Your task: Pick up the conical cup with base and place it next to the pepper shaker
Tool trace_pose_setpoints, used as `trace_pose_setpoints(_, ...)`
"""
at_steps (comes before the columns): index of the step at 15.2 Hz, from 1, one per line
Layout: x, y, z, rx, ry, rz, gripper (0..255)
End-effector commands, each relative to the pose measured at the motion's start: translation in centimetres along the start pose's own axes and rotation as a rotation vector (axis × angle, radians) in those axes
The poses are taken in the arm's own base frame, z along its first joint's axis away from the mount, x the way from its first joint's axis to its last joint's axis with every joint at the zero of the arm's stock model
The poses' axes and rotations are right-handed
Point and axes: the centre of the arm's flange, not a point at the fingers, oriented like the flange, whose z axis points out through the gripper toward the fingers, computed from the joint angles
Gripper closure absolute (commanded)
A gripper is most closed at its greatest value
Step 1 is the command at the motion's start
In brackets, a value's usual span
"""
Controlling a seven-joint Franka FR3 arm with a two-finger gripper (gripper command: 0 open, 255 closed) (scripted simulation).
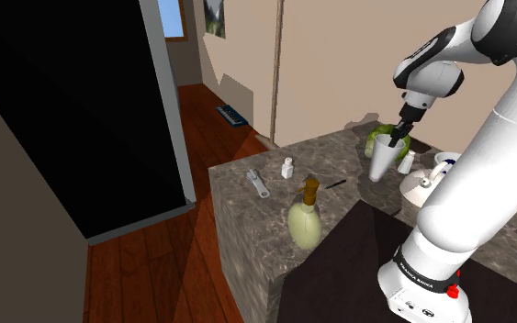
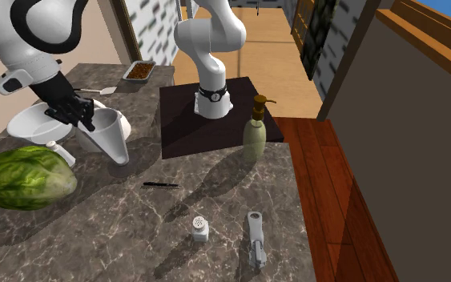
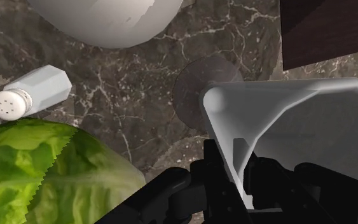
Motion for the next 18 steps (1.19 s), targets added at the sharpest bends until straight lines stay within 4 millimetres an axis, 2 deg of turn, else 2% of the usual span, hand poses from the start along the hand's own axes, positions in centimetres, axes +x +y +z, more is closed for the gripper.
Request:
trace_pose_setpoints(1,0.0,0.0,0.1,0.000,0.001,0.000,255)
trace_pose_setpoints(5,0.0,0.0,0.1,0.000,0.001,0.000,255)
trace_pose_setpoints(6,0.0,0.0,0.1,0.000,0.001,0.000,0)
trace_pose_setpoints(11,0.0,0.0,0.1,0.000,0.001,0.000,0)
trace_pose_setpoints(15,0.0,0.0,-4.9,0.000,0.001,0.000,0)
trace_pose_setpoints(18,0.0,0.0,-4.9,0.000,0.001,0.000,0)
